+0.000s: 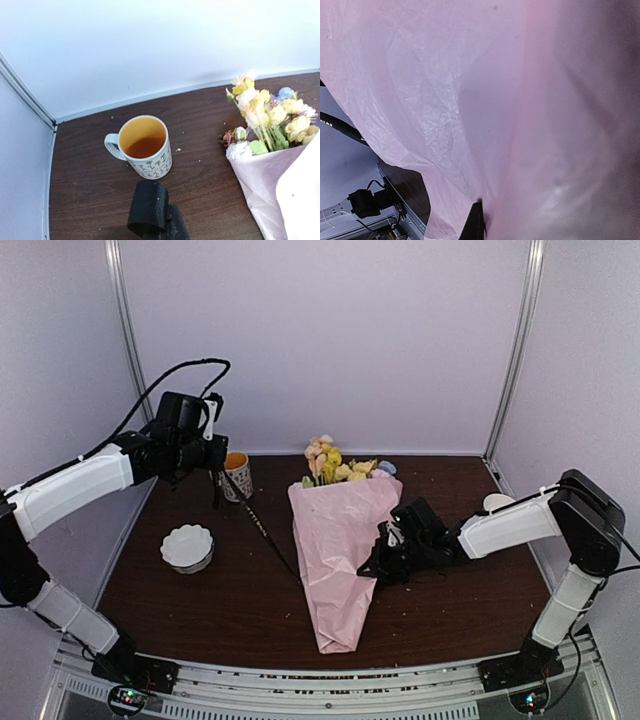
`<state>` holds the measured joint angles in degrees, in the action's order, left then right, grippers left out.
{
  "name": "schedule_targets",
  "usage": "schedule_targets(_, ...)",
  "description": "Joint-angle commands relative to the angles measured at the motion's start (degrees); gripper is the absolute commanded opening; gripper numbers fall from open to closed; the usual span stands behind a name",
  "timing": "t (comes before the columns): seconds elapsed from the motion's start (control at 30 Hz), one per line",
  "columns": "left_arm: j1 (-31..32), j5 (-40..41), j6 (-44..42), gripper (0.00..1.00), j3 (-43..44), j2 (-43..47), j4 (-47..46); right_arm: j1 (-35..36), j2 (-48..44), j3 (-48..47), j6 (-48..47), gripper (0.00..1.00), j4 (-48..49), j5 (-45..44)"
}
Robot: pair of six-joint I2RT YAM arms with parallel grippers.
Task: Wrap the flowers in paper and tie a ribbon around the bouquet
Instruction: Pick up the left side of the ribbon at the center of the board, then pick up the right side of the ribbon from the center of the board.
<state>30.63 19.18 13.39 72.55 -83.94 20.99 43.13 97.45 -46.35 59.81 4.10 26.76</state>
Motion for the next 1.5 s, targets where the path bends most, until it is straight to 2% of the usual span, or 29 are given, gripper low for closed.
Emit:
schedule_targets(0.0,0.41,-4.35,-3.59,0.00,0.29,4.14,-3.08,-0.42,1.87,0.15,-0.86,0.00,0.83,-0.45)
schedule_targets(0.07,3.37,-5.00,-6.47,0.00,0.46,4.65,-4.31,-0.38,2.36,0.31,-0.91,0.00,1.14,-0.32)
schedule_targets(0.2,13.88,-8.09,-11.17,0.00,2.83,1.84,-4.58,-0.42,2.37,0.63,-0.85,0.00,1.71,-0.30)
schedule_targets(0.37,20.87,-22.58,-10.36,0.00,8.87,-9.02,-5.46,-0.37,1.57,1.04,-0.53,0.00,2.49,-0.98)
schedule_targets(0.47,21.31,-28.38,-8.30,0.00,12.76,-17.32,-3.50,-0.32,1.28,1.03,-0.59,0.00,2.50,-1.34)
schedule_targets(0.53,21.19,-27.15,-7.71,0.00,13.88,-21.41,-2.42,-0.33,1.06,1.04,-0.66,0.02,2.43,-1.58)
schedule_targets(0.6,20.51,-25.79,-7.36,0.00,15.60,-26.06,-0.04,-0.29,0.86,0.96,-0.95,0.09,2.30,-1.80)
schedule_targets(0.77,16.32,-28.90,-4.53,0.00,17.11,-35.98,2.22,-0.28,-1.58,0.52,-4.67,0.27,-2.42,-4.19)
schedule_targets(0.97,14.64,-29.14,-4.06,0.00,11.46,-37.92,-0.77,-2.45,-9.37,-5.27,-18.52,0.48,-22.24,-11.21)
schedule_targets(1.1,13.39,-31.15,-4.04,0.00,8.37,-37.60,-2.81,-8.94,-10.19,-12.56,-30.94,0.59,-38.26,-13.06)
schedule_targets(1.33,12.87,-33.52,-4.87,0.00,7.60,-37.47,-3.36,-21.06,2.05,-34.36,-49.07,0.68,-62.22,-23.75)
schedule_targets(1.47,12.62,-35.41,-4.77,0.00,8.43,-37.93,-3.26,-23.88,12.62,-46.07,-54.84,0.72,-70.98,-26.86)
